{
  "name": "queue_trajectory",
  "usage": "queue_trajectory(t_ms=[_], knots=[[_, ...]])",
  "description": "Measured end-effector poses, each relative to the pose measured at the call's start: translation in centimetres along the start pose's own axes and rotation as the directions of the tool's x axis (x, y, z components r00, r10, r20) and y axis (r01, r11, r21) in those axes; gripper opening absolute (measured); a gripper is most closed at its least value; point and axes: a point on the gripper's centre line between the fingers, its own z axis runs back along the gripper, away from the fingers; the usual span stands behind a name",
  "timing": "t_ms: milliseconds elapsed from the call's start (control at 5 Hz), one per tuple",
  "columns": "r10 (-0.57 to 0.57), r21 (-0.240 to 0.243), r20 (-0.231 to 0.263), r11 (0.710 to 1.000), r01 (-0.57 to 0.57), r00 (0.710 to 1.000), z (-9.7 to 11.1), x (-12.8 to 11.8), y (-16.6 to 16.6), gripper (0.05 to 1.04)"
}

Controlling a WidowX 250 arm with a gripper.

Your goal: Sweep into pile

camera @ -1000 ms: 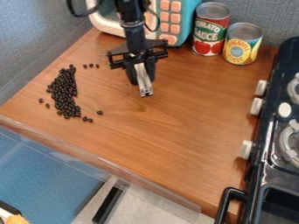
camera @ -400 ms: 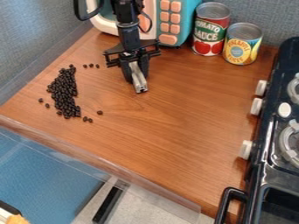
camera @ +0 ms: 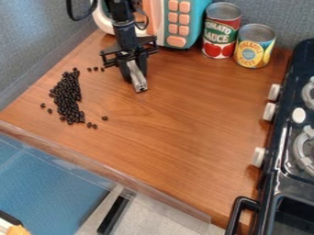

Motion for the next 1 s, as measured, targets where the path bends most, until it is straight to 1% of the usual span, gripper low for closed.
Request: queue_trajectory(t_ms=[400, 600, 1000], knots=[[0.035, -0.021, -0.024, 0.999, -0.036, 0.999, 0.4, -0.2, 2.9, 0.387], [0.041, -0.037, -0.024, 0.998, -0.041, 0.999, 0.6, -0.5, 4.1, 0.387], [0.049, -0.041, -0.030, 0.998, -0.050, 0.998, 0.7, -1.0, 5.7, 0.387]])
